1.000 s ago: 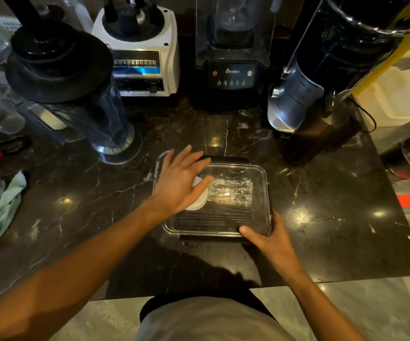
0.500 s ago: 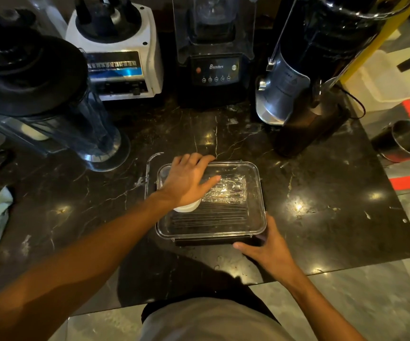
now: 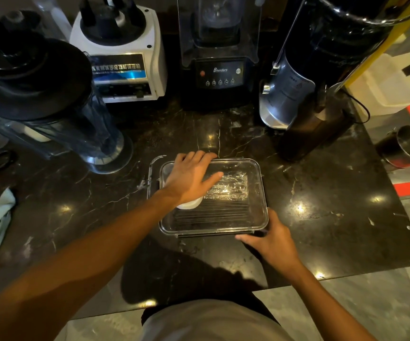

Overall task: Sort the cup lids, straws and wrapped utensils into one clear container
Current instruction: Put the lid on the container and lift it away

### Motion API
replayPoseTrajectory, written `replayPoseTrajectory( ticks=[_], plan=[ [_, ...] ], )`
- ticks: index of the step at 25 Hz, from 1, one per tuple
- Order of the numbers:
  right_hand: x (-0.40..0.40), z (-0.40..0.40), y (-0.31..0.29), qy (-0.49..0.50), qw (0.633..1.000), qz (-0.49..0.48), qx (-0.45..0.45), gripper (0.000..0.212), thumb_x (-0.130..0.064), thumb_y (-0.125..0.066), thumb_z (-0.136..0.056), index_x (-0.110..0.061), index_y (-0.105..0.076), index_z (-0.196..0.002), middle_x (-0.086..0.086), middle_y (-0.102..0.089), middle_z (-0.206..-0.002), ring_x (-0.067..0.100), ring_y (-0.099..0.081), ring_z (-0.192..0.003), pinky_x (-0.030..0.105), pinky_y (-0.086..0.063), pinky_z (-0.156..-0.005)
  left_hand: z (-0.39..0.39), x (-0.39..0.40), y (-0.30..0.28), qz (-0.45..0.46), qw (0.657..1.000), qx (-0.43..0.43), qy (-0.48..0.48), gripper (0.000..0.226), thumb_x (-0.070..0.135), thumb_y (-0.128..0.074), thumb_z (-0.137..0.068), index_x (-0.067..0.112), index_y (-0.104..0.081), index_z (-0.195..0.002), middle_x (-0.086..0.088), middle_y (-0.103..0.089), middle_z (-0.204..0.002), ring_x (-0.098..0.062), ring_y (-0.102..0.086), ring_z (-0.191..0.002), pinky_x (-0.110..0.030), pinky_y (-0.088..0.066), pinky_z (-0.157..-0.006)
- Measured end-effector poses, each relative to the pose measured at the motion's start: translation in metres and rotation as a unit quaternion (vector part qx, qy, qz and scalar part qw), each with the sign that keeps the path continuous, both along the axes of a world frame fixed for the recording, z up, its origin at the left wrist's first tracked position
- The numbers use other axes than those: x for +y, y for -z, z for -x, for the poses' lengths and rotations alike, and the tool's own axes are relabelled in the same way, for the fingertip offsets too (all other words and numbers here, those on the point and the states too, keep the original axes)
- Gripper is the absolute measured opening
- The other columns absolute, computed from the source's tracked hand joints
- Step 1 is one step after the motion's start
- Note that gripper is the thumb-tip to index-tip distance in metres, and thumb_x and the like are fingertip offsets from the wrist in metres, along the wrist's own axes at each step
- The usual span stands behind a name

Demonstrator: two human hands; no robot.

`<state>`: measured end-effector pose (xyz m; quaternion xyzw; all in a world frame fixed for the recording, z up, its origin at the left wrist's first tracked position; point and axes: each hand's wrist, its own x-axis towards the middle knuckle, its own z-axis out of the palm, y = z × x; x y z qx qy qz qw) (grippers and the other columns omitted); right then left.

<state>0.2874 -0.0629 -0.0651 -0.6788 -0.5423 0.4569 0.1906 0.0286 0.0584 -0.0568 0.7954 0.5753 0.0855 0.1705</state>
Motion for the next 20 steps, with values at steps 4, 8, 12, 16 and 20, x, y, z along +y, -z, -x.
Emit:
replayPoseTrajectory(
  ticks=[4,8,12,16,20],
  plan=[
    [0.015,0.004,0.001,-0.002,0.999,-0.002,0.032,0.079,-0.037,-0.096,-0.065,-0.03,-0.054,-0.132,-0.017,-0.073,-0.117,0.003,-0.069,-0.111,0.03,-0.057,-0.098,0.005,0.011,-0.013,0.021,0.994,-0.102,-0.024,0.068,0.056,-0.052,-0.096,0.013,-0.051,-0.148,-0.01,-0.057,-0.143,-0.028,-0.051,-0.135,-0.048,-0.025,-0.121],
    [0.03,0.003,-0.008,-0.033,0.998,0.02,0.055,0.076,-0.041,-0.094,-0.067,-0.033,-0.052,-0.131,-0.019,-0.071,-0.117,-0.002,-0.067,-0.11,0.024,-0.054,-0.095,0.022,-0.026,-0.017,-0.041,0.953,-0.222,-0.201,0.062,0.036,-0.07,-0.094,0.018,-0.046,-0.149,-0.009,-0.047,-0.148,-0.024,-0.048,-0.135,-0.044,-0.039,-0.114],
    [0.043,-0.006,-0.02,0.076,0.977,0.059,0.193,0.077,-0.066,-0.08,-0.072,-0.027,-0.058,-0.134,-0.009,-0.069,-0.125,0.014,-0.068,-0.113,0.037,-0.053,-0.102,0.039,-0.081,-0.009,0.059,0.87,-0.338,-0.354,0.07,0.031,-0.077,-0.09,0.021,-0.04,-0.149,-0.003,-0.045,-0.151,-0.015,-0.049,-0.132,-0.035,-0.046,-0.108],
    [0.052,-0.005,-0.023,0.119,0.959,0.078,0.245,0.039,-0.041,-0.063,-0.096,-0.017,-0.067,-0.127,0.001,-0.077,-0.119,0.016,-0.072,-0.113,0.031,-0.056,-0.091,0.044,-0.109,0.005,0.174,0.769,-0.437,-0.432,0.073,0.052,-0.075,-0.083,0.018,-0.052,-0.144,-0.002,-0.067,-0.135,-0.02,-0.065,-0.123,-0.037,-0.055,-0.099],
    [0.05,0.007,-0.028,0.133,0.962,0.054,0.232,0.008,-0.015,-0.063,-0.1,-0.022,-0.067,-0.099,-0.005,-0.081,-0.091,0.007,-0.076,-0.085,0.019,-0.06,-0.072,0.038,-0.116,-0.003,0.217,0.754,-0.459,-0.417,0.051,0.049,-0.063,-0.094,0.016,-0.064,-0.133,-0.001,-0.077,-0.112,-0.015,-0.073,-0.106,-0.024,-0.055,-0.087]
  ],
)
